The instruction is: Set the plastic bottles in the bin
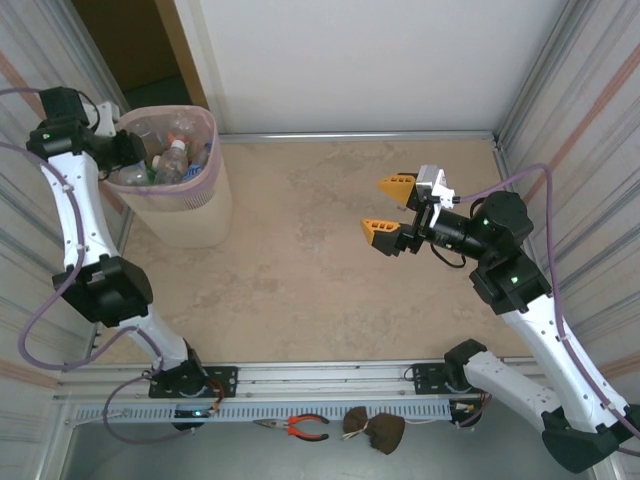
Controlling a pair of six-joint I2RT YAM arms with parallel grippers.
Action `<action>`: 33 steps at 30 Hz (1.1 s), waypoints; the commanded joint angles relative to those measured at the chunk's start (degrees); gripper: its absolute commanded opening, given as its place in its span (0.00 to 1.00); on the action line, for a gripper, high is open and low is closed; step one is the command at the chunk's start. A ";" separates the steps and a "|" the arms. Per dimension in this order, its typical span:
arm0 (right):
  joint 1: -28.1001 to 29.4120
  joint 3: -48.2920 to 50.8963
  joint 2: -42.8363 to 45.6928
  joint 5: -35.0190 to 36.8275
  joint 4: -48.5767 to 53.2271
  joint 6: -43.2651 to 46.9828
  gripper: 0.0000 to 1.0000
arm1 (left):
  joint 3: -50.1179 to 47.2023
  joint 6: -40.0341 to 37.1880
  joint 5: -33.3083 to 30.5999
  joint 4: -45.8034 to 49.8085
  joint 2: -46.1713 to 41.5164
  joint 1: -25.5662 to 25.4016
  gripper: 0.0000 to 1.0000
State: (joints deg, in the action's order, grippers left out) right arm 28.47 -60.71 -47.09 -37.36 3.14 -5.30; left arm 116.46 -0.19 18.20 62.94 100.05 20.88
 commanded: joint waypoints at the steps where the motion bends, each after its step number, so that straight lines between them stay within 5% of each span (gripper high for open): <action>1: -0.25 -0.08 0.77 0.06 -0.48 0.82 0.82 | -4.02 -0.86 0.51 -1.60 0.53 -0.13 0.29; 16: -1.26 -1.67 0.46 7.72 7.62 3.40 0.81 | -5.83 3.84 8.25 -8.97 -11.73 -0.78 0.34; 33: -14.18 6.05 2.00 25.56 17.37 0.99 0.82 | -38.68 5.98 -7.92 -16.70 -45.45 -13.39 0.56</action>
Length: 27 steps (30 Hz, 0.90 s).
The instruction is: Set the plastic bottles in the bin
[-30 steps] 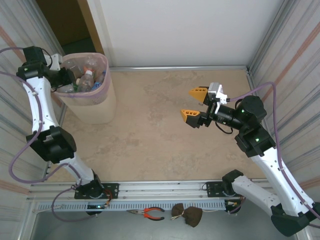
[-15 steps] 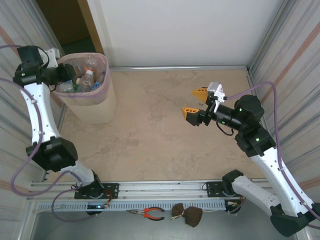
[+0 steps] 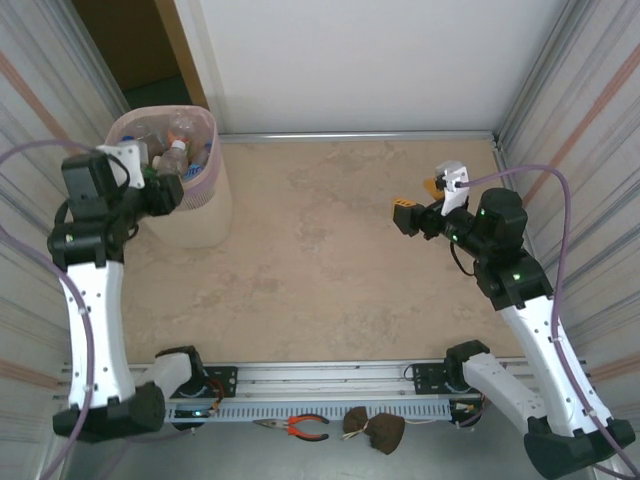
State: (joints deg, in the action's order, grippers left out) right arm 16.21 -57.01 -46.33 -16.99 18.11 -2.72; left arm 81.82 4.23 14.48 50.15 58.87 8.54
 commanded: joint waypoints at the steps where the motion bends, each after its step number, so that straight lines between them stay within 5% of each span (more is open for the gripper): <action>1: -2.87 3.49 1.40 6.21 2.39 -1.81 0.83 | -6.74 1.89 -5.08 -4.93 -6.07 -1.75 0.58; 11: -11.77 18.87 0.85 14.85 -3.56 -3.54 0.99 | -28.61 5.17 -9.85 -15.90 -13.15 -5.15 0.84; 13: -14.16 21.98 0.71 15.79 -6.14 -4.25 0.99 | -31.71 5.55 -11.64 -17.91 -13.26 -5.86 0.98; 20: -22.37 30.68 -1.53 17.67 -16.50 -7.19 0.99 | -44.17 5.05 -16.97 -30.36 -13.34 -6.99 0.99; 27: -23.94 39.07 -7.05 22.33 -33.07 -8.38 0.99 | -59.52 -1.37 -16.95 -52.71 -12.45 -7.00 0.99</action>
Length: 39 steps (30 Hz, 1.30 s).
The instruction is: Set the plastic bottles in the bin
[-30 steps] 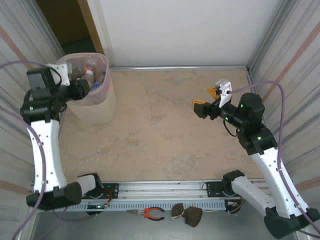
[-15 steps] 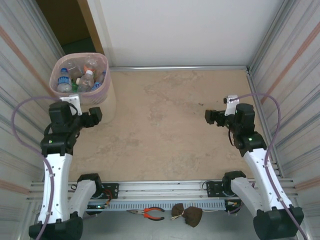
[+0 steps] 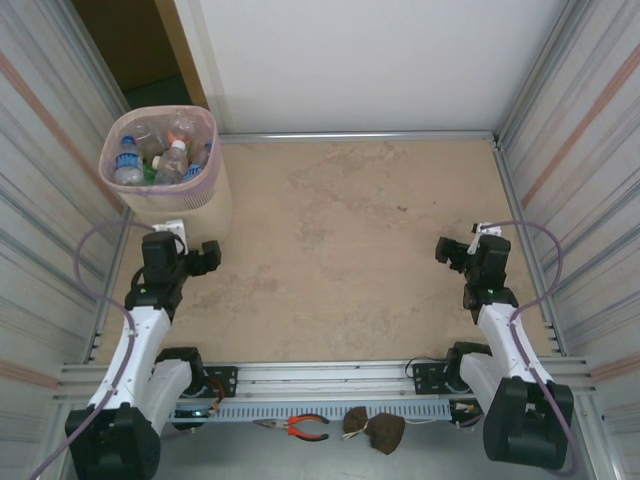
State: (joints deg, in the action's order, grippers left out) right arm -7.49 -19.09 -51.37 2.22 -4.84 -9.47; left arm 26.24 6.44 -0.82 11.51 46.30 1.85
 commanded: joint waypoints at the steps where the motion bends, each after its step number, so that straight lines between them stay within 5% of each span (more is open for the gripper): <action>1: -0.25 1.84 -3.69 3.23 -12.85 -1.69 0.99 | -6.46 -4.17 -2.36 -18.30 1.18 -0.27 0.99; 5: -0.19 2.15 -12.32 2.36 -21.24 -1.93 0.99 | -12.14 -5.47 -3.81 -32.92 7.54 -0.14 0.99; 16: 0.78 -0.36 -24.88 -2.27 -36.17 -0.48 0.99 | -10.42 -8.77 6.66 -56.05 25.02 1.50 0.99; 27: 3.04 -1.77 -35.99 -4.85 -44.54 2.92 0.99 | -6.68 -8.59 14.88 -66.96 41.35 2.16 0.99; 29: 3.68 -2.67 -37.02 -3.93 -44.31 3.22 0.99 | -4.15 -10.03 15.89 -59.20 39.87 1.65 0.99; 39: 5.06 -4.23 -37.03 -2.74 -41.21 4.63 0.99 | -2.73 -11.73 10.94 -56.73 40.36 -1.39 0.99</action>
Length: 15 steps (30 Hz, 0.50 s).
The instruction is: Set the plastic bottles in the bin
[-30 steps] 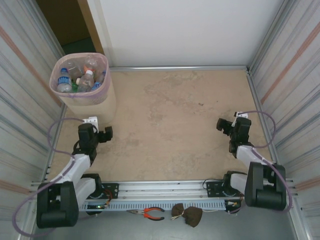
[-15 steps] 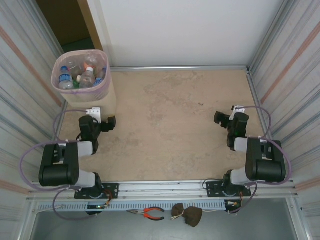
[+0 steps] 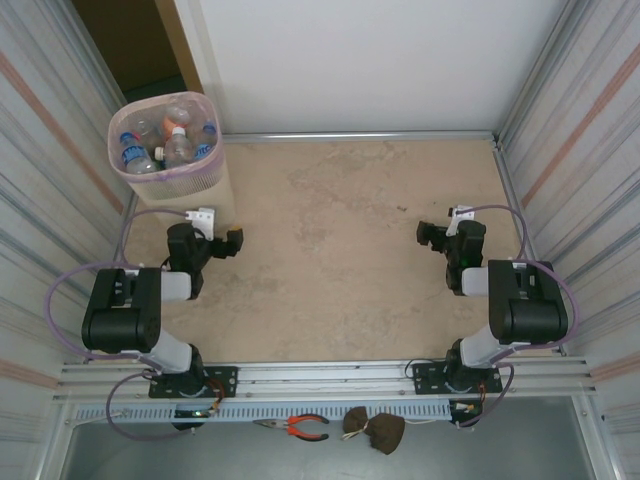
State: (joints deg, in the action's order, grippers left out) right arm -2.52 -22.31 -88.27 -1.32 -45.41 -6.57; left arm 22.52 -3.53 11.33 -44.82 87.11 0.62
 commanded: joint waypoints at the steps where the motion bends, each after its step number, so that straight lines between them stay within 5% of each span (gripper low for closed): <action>1: 0.07 -0.93 -0.06 0.80 -0.57 1.67 0.99 | 0.86 -1.74 -1.19 -0.79 -0.45 -0.13 0.99; 15: 0.05 -0.94 -0.03 0.67 -0.48 1.64 0.99 | 0.86 -1.67 -1.53 -0.71 -0.56 -0.25 0.99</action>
